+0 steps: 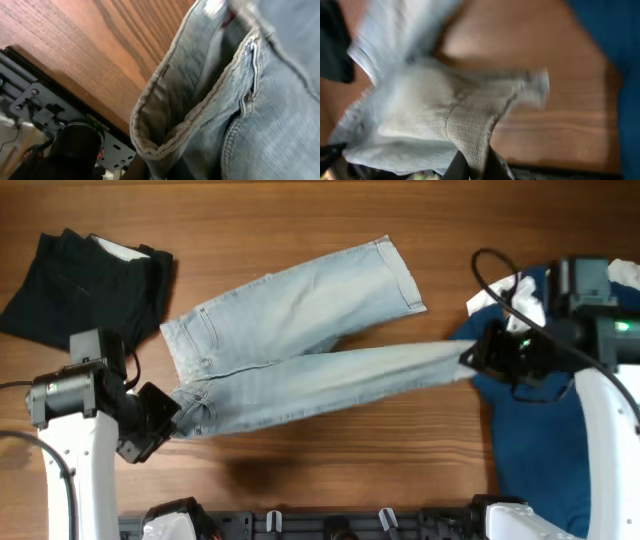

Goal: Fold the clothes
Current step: 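Lift the hems and fold the legs up onto the waistband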

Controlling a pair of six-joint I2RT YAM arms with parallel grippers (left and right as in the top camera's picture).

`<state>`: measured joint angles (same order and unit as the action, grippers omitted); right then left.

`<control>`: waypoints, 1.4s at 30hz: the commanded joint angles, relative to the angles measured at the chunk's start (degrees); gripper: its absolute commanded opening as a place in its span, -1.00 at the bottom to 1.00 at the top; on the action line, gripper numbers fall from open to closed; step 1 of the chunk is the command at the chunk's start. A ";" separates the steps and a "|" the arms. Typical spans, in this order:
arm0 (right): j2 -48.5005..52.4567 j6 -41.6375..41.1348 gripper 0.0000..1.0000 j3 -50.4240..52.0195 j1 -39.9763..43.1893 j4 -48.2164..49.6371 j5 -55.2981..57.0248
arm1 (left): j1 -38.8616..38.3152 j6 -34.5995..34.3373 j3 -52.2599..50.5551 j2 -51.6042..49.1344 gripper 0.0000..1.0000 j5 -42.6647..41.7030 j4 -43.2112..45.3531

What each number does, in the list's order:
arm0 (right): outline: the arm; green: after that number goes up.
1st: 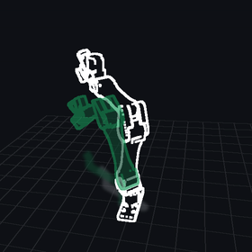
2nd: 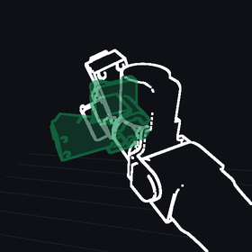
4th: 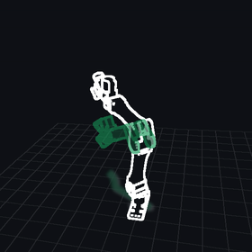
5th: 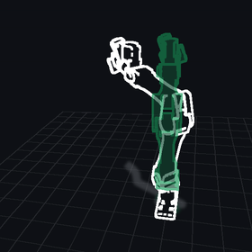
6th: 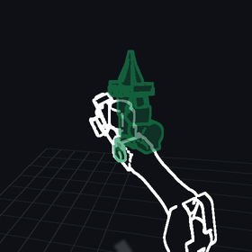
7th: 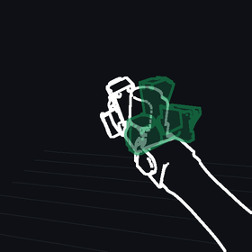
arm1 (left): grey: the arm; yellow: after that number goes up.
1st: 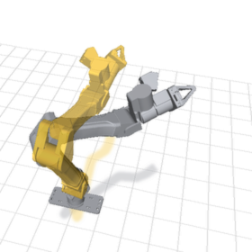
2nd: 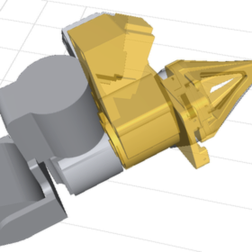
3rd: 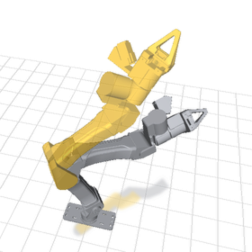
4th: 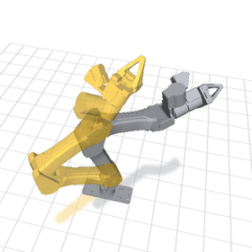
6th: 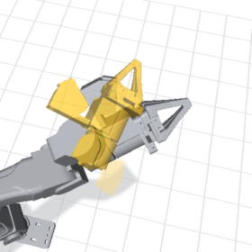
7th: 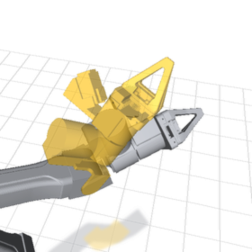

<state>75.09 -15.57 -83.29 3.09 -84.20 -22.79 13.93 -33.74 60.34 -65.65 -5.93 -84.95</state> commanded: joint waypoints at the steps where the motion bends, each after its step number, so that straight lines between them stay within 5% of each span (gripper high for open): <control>1: 0.37 -5.70 -0.92 -3.23 0.31 8.66 5.68 | 0.33 0.70 1.51 0.92 -0.92 2.43 1.88; 10: 22.99 -14.58 -0.91 -3.21 0.20 36.39 -7.41 | -1.86 0.70 1.51 -7.21 -0.92 3.17 29.11; 15: 31.63 -19.41 -0.91 -3.21 -0.44 41.97 -8.83 | -3.52 0.74 1.51 -16.70 -0.92 4.48 39.87; 25: 27.32 -14.47 -0.91 -3.23 -0.68 26.51 -12.52 | -3.56 3.30 1.51 -21.68 -0.92 5.57 41.57; 33: 26.25 -12.92 -0.91 -3.23 -1.38 27.17 -10.49 | -3.54 3.34 1.51 -21.68 -0.92 5.84 42.34; 42: 13.75 -12.02 -0.91 -3.06 -1.38 22.40 -6.47 | -3.54 3.52 1.51 -21.68 -0.92 7.10 41.22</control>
<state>89.19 -28.18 -85.56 1.13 -61.84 -32.97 10.11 -31.14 61.08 -87.55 -2.26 -43.68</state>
